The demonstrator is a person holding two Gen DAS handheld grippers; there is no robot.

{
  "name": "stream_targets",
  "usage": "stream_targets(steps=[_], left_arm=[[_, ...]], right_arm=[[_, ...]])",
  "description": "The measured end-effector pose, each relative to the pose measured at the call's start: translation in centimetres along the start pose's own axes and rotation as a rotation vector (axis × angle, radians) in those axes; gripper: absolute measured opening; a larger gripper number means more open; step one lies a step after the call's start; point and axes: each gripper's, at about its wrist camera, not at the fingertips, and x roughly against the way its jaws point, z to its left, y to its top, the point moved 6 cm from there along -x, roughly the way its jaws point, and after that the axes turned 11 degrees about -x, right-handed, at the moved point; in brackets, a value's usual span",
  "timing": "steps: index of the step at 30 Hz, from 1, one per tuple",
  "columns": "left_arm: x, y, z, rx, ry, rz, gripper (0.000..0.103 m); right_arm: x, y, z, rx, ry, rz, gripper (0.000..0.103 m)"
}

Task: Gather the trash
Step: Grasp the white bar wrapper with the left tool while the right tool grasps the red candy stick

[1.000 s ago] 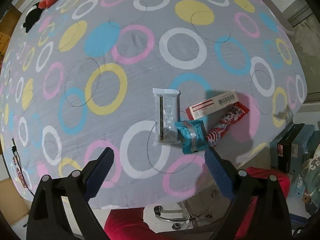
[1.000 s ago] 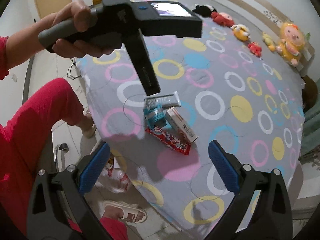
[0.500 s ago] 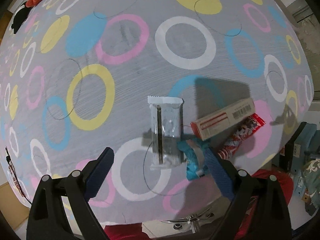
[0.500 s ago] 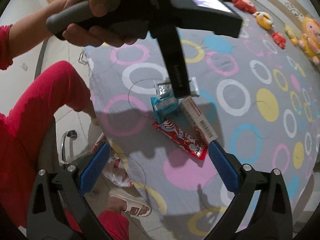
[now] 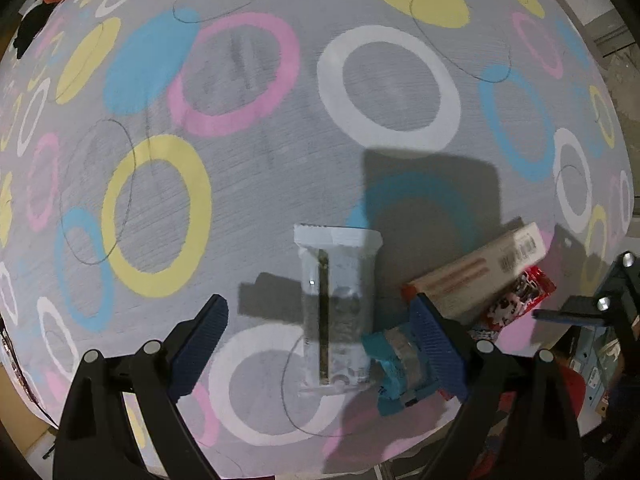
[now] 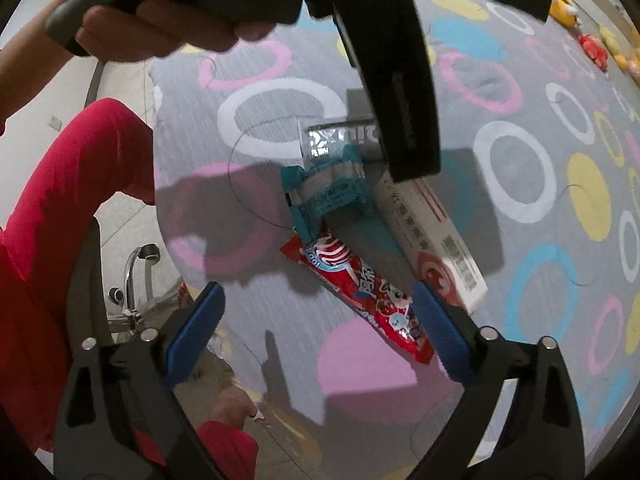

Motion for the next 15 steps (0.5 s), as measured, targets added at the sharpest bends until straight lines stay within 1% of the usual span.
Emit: stream_targets(steps=[3,9,11,14,15], left_arm=[[-0.4,-0.1,0.3,0.004,-0.016,0.003,0.090],[-2.3,-0.2,0.4,-0.004,-0.018,0.026,0.089],[-2.4,0.1,0.2,-0.012,-0.025,0.018,0.089],[-2.4,0.0,0.1,-0.026,-0.015,0.007,0.085],[-2.5,0.0,0.1,-0.025,-0.013,0.011,0.082]], right_arm=[[-0.7,0.1,-0.7,-0.002,0.002,0.012,0.090],[-2.0,0.2,-1.8,-0.001,-0.016,0.038,0.088],[-2.7,0.2,-1.7,0.008,-0.028,0.054,0.070],[-3.6,0.1,-2.1,0.018,-0.062,0.073,0.063],[-3.8,0.2,-2.3,0.017,-0.062,0.077,0.063]])
